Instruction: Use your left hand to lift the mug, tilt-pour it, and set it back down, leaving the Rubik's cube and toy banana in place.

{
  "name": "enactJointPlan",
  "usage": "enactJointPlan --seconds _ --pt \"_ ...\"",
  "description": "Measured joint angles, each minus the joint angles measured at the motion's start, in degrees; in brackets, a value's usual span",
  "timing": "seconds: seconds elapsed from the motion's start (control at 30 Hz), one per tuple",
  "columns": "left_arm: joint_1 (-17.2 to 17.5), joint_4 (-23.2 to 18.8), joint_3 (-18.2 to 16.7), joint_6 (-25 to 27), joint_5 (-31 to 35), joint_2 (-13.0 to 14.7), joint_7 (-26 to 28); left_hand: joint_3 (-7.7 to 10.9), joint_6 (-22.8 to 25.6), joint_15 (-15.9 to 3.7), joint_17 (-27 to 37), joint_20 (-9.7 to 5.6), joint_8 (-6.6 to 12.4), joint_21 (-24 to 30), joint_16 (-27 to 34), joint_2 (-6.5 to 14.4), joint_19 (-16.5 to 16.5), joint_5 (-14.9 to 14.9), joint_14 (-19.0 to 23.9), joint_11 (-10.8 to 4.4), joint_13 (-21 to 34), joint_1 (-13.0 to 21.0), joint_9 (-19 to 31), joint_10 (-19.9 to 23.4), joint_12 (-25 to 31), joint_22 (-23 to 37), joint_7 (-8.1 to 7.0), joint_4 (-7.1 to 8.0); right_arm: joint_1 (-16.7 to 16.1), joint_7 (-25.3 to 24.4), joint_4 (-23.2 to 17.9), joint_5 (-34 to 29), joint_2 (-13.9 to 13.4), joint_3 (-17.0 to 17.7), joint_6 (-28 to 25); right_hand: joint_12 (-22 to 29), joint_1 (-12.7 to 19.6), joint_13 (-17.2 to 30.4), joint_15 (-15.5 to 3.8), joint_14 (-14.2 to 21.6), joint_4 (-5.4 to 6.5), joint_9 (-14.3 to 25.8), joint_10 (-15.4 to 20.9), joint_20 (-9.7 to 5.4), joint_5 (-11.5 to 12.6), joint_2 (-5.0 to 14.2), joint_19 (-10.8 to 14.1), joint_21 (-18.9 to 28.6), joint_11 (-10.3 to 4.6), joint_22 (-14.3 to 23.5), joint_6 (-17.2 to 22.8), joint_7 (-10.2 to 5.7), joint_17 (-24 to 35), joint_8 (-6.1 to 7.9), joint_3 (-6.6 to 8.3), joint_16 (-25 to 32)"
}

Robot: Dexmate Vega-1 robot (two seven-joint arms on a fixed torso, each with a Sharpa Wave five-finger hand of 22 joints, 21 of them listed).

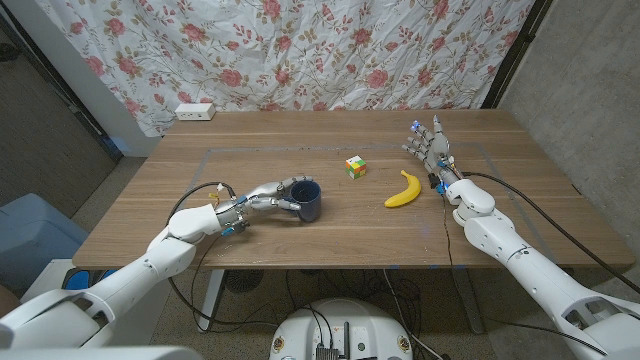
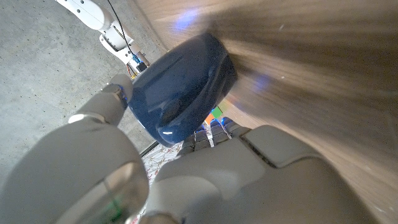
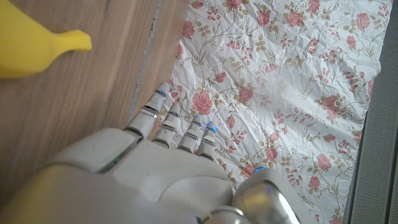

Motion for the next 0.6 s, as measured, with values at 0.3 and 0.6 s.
enactJointPlan --seconds 0.3,0.6 --pt "0.0 0.8 0.1 -0.4 0.0 -0.7 0.5 0.0 3.5 0.12 0.0 0.07 0.78 0.0 0.0 -0.3 3.1 0.0 3.7 0.4 0.2 2.7 0.3 3.3 0.6 0.0 1.0 0.0 0.0 0.0 0.0 0.0 0.0 0.0 0.0 0.0 0.0 0.0 0.0 0.0 0.0 0.0 0.0 0.0 0.0 0.0 0.0 0.0 0.0 0.0 0.0 0.0 0.0 0.0 0.0 0.0" --pt "0.0 1.2 0.1 -0.3 -0.4 -1.3 0.8 0.0 6.8 -0.48 0.0 0.1 1.63 0.0 0.4 -0.6 5.6 0.0 8.0 0.27 0.5 5.5 0.3 7.6 1.3 0.0 1.43 0.0 0.0 0.0 0.0 0.0 0.0 0.0 0.0 0.0 0.0 0.0 0.0 0.0 0.0 0.0 0.0 0.0 0.0 0.0 0.0 0.0 0.0 0.0 0.0 0.0 0.0 0.0 0.0 0.0"
